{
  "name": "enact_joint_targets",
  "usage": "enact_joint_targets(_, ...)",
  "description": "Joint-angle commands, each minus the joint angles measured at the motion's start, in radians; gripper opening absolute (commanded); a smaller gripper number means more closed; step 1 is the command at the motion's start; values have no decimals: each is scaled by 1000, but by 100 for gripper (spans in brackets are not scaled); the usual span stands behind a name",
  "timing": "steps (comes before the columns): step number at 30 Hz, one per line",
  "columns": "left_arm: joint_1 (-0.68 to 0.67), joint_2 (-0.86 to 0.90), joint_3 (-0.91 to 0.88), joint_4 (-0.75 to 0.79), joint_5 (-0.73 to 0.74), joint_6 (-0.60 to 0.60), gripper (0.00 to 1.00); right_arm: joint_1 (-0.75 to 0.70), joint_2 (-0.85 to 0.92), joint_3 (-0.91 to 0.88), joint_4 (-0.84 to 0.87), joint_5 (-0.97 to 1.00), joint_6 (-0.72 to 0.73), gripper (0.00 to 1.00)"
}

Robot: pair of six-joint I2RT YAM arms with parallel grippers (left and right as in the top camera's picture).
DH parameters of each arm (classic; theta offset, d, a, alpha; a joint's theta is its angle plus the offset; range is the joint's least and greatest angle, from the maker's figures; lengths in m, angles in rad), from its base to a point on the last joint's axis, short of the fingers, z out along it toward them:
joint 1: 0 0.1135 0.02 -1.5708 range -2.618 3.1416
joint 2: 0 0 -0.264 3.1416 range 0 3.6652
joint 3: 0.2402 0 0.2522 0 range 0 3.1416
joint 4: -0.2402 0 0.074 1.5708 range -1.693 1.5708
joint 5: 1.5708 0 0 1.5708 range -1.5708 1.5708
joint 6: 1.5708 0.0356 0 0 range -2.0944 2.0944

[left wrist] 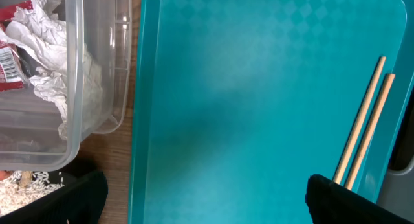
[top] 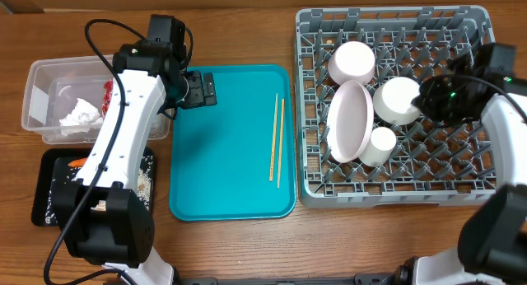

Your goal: Sort waste into correct bins and load items into the dishwasher

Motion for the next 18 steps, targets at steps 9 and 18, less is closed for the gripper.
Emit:
enact_joint_targets(9, 1, 13, 1, 2, -6, -6, 100, 181, -264, 226, -166, -83, -8, 4)
enact_joint_targets(18, 1, 13, 1, 2, -6, -6, 100, 536, -266, 202, -225, -23, -2, 4)
